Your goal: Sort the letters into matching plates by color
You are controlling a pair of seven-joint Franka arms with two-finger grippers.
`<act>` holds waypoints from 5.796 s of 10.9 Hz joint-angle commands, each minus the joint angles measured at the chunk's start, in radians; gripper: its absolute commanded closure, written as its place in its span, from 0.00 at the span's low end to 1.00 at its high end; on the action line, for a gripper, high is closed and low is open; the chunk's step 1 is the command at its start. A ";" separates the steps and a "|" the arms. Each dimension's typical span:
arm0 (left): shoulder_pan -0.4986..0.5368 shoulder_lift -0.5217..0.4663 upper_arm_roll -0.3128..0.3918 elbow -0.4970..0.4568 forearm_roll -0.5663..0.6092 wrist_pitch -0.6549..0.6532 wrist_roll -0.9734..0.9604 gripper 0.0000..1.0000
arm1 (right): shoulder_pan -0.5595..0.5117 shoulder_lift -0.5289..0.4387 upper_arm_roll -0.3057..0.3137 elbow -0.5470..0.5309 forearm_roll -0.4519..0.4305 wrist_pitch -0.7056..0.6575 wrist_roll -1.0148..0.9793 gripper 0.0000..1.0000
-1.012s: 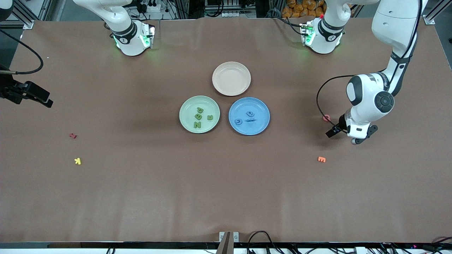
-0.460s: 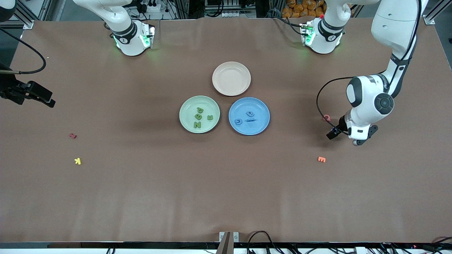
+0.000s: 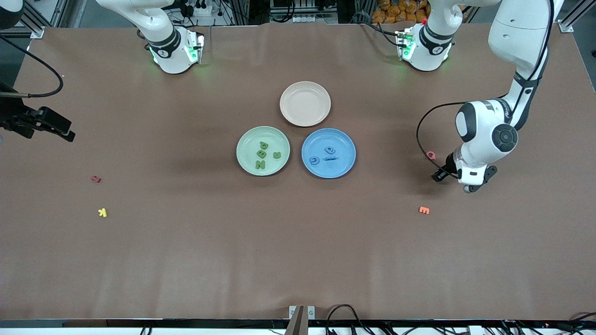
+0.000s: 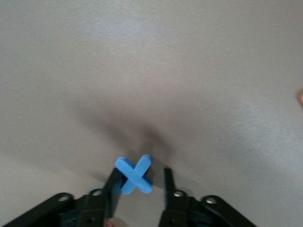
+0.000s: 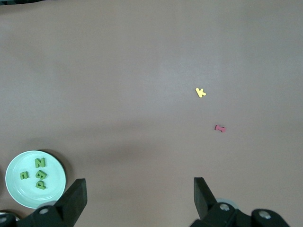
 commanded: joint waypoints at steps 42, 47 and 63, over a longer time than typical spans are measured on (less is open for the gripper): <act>-0.148 0.008 -0.588 0.377 0.227 -0.337 -0.387 0.00 | 0.004 0.009 0.002 -0.008 0.010 0.008 -0.007 0.00; -0.110 -0.039 -0.494 0.397 0.235 -0.457 -0.219 0.00 | 0.004 0.009 0.002 -0.008 0.010 0.008 -0.007 0.00; 0.080 -0.355 -0.211 0.516 0.275 -0.814 0.402 0.00 | 0.007 0.014 0.002 -0.007 0.010 0.008 -0.007 0.00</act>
